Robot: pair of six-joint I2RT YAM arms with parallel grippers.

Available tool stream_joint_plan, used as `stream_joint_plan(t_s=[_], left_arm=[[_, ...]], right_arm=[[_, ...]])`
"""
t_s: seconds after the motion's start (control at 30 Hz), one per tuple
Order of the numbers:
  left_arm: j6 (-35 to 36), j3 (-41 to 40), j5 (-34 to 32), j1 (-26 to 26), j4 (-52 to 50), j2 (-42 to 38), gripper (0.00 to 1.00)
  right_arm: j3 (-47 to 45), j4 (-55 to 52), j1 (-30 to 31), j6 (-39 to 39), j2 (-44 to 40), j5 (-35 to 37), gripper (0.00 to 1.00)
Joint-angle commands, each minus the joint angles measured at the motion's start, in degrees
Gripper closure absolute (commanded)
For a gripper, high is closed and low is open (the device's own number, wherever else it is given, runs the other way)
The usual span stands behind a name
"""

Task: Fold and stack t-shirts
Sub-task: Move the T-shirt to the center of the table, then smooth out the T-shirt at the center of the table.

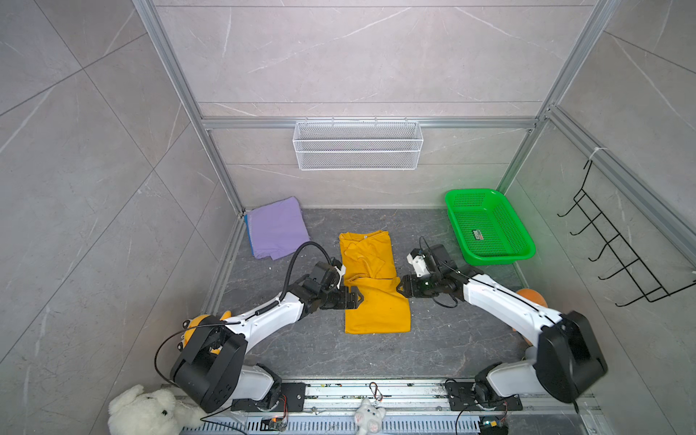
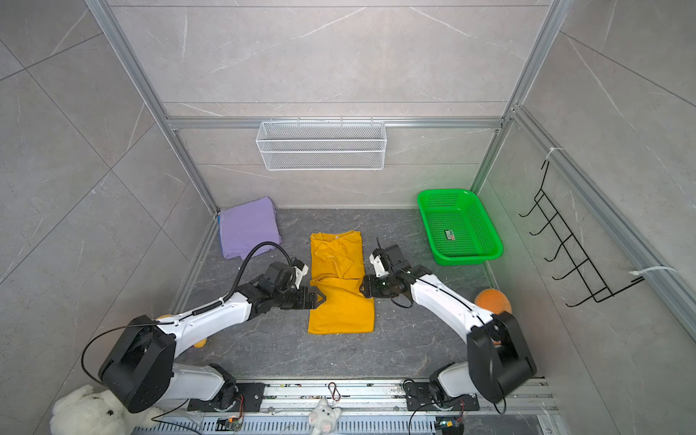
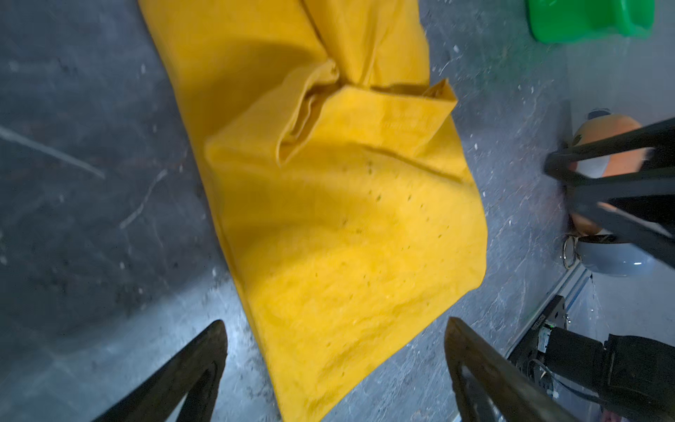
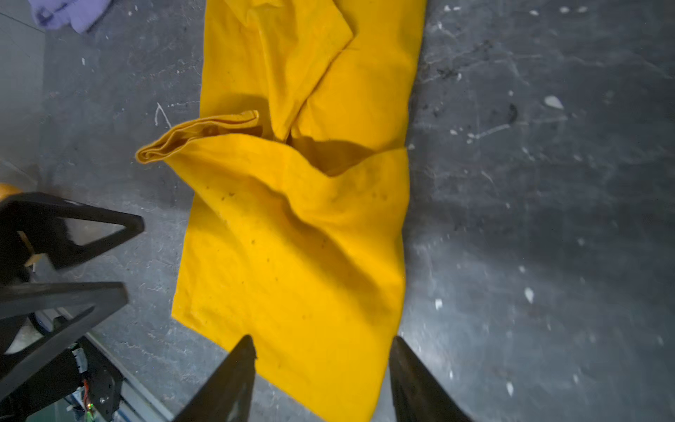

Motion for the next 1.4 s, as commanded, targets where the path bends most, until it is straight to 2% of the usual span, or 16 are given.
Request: stream_joint_plan(t_s=[0.0, 0.1, 0.23, 0.37, 0.57, 0.73, 0.83, 0.87, 1.1, 1.37], left_arm=[[5.4, 3.6, 3.0, 3.6, -0.6, 2.4, 0.10], [6.9, 5.3, 5.3, 7.1, -0.2, 4.1, 0.13], [9.1, 7.4, 6.5, 9.5, -1.5, 6.4, 0.14], [8.9, 7.8, 8.0, 10.4, -0.2, 8.1, 0.15], [8.9, 8.2, 9.2, 10.8, 1.1, 10.5, 0.16], [9.3, 9.7, 9.6, 11.0, 1.3, 12.9, 0.20], [9.7, 10.6, 9.0, 11.0, 1.0, 13.4, 0.22], [9.9, 10.9, 8.4, 11.0, 0.6, 13.3, 0.23], [13.4, 13.4, 5.5, 11.0, -3.0, 12.6, 0.34], [18.3, 16.9, 5.5, 11.0, -5.9, 14.9, 0.33]], right_arm=[[3.6, 2.5, -2.0, -5.0, 8.9, -3.8, 0.49], [6.6, 3.2, -3.6, -6.4, 14.8, -5.0, 0.53], [8.1, 5.1, -4.9, -6.9, 18.0, -6.0, 0.54], [9.0, 6.1, -5.7, -6.7, 19.5, -7.4, 0.54], [9.7, 7.4, -7.0, -6.5, 21.1, -9.0, 0.66], [11.5, 7.2, -7.3, -6.9, 23.1, -9.4, 0.82], [12.4, 7.0, -7.2, -7.0, 23.5, -9.1, 0.99], [12.3, 6.9, -7.2, -6.9, 22.8, -8.3, 1.00], [9.7, 7.2, -7.2, -6.6, 12.0, -9.1, 1.00], [11.2, 6.6, -7.1, -6.2, 11.0, -11.1, 1.00]])
